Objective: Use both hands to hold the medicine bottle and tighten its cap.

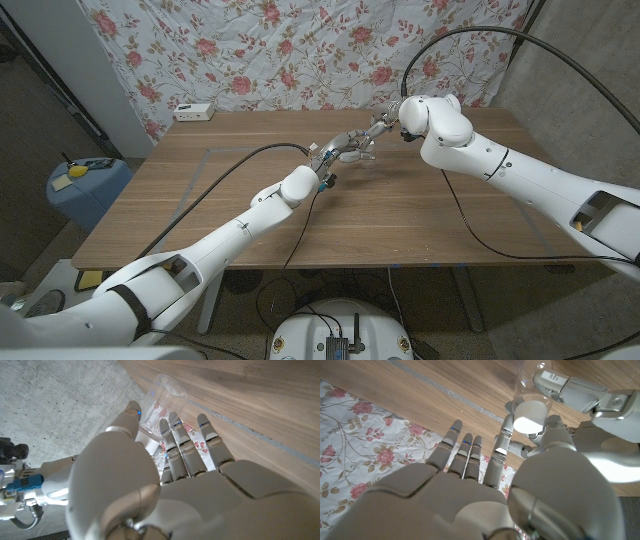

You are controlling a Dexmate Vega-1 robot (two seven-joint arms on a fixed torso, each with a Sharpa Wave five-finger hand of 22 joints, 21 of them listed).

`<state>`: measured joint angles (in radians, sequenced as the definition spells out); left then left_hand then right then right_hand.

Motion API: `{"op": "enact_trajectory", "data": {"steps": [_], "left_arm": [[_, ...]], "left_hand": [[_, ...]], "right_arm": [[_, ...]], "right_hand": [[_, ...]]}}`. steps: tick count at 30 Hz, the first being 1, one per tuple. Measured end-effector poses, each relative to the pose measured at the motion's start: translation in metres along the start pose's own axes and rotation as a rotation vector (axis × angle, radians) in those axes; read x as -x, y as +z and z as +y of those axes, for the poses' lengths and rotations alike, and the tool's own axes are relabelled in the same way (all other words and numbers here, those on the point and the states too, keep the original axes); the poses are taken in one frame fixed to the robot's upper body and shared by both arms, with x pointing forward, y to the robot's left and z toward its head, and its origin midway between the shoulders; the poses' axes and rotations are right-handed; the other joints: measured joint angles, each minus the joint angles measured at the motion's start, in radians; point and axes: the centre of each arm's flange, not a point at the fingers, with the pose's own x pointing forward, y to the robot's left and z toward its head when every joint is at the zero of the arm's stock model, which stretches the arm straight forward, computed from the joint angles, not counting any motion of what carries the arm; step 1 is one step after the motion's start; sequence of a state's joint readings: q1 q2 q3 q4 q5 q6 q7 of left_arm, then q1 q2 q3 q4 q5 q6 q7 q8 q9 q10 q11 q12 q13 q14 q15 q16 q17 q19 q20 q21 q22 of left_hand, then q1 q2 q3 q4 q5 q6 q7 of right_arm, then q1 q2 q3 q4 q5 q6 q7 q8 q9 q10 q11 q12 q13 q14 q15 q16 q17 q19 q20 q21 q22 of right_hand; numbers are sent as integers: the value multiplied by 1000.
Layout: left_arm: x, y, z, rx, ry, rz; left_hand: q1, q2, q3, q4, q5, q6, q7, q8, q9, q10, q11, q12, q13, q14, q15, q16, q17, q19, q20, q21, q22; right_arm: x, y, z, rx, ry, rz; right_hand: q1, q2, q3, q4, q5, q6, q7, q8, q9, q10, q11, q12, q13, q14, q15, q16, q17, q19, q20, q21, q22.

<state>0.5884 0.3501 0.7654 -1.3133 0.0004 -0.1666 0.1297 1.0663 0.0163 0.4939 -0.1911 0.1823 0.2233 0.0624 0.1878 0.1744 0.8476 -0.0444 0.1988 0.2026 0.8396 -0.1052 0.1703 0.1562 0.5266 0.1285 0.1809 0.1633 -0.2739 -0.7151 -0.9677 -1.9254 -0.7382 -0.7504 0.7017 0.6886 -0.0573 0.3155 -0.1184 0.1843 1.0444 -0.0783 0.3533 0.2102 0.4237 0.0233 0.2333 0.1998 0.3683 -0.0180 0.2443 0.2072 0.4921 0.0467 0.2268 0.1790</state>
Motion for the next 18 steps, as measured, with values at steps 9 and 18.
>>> {"op": "enact_trajectory", "data": {"steps": [9,18], "left_arm": [[-1,-1,1,4,1,4],[-1,-1,2,4,2,6]], "left_hand": [[0,0,0,0,0,0,0,0,0,0,0,0,0,0,0,0,0,0,0,0,0],[0,0,0,0,-2,0,0,0,0,0,0,-3,0,0,0,0,0,0,0,0,0]], "right_arm": [[-3,5,10,18,-6,11],[-5,7,13,25,-23,24]], "right_hand": [[-38,9,-14,14,-1,101,-11,32,-5,41,-5,1,-1,27,-13,7,0,21,-10,0,0],[-65,10,-18,18,-1,166,-10,39,-12,79,-7,4,-5,52,-27,11,0,41,-20,0,0]]}}
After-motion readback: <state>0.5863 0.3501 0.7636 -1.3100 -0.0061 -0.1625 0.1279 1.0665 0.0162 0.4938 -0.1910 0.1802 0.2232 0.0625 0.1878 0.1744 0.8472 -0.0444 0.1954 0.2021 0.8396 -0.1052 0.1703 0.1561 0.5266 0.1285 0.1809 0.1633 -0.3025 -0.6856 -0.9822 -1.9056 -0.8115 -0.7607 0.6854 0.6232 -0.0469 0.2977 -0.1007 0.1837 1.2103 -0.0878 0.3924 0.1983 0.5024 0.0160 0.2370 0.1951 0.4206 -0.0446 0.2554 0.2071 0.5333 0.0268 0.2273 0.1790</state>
